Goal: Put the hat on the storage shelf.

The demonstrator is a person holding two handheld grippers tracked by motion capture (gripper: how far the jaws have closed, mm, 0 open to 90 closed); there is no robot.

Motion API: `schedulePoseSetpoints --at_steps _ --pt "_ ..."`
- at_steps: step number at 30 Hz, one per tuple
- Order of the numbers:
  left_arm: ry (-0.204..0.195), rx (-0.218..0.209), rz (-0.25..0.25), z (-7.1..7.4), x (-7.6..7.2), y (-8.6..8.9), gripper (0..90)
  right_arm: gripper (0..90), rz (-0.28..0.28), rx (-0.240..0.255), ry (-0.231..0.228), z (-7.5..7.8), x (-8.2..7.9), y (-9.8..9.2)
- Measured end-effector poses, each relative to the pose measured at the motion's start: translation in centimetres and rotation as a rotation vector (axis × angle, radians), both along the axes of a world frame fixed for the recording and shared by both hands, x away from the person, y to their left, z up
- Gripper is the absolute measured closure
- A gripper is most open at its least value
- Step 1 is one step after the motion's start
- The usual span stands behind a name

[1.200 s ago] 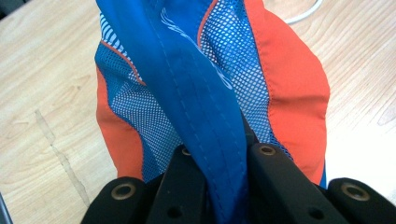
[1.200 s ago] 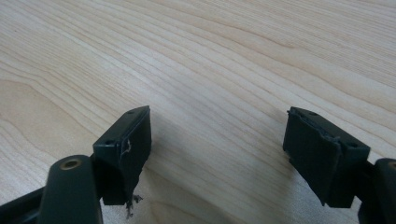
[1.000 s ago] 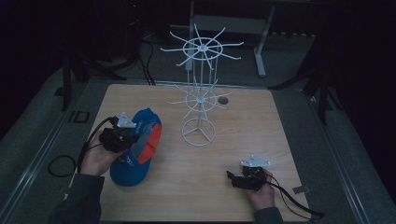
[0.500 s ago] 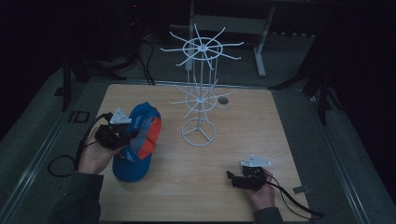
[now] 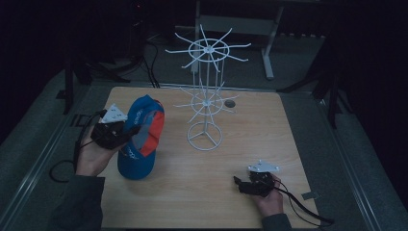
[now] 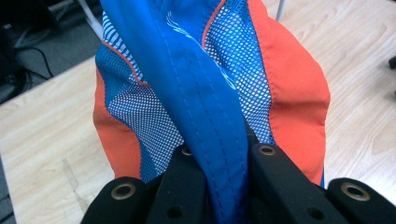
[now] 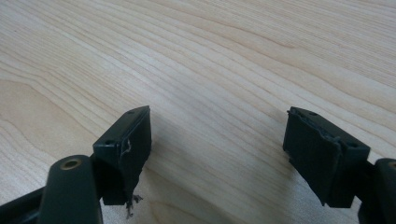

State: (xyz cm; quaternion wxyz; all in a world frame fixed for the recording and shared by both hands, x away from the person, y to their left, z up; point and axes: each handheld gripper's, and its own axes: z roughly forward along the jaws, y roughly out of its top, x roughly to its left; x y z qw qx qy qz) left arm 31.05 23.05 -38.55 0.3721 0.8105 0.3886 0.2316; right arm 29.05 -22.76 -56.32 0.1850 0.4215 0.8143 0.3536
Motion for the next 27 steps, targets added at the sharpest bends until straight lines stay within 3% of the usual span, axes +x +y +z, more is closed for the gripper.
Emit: schedulePoseSetpoints --at_steps 12,27 --pt "-0.077 -0.06 -0.009 1.1 -0.1 0.7 88.8 23.4 0.0 0.0 0.0 0.0 0.0 0.0" --pt "-0.114 -0.127 -0.006 2.3 -0.3 1.6 88.8 23.4 0.0 -0.001 0.001 0.0 0.0 0.0"
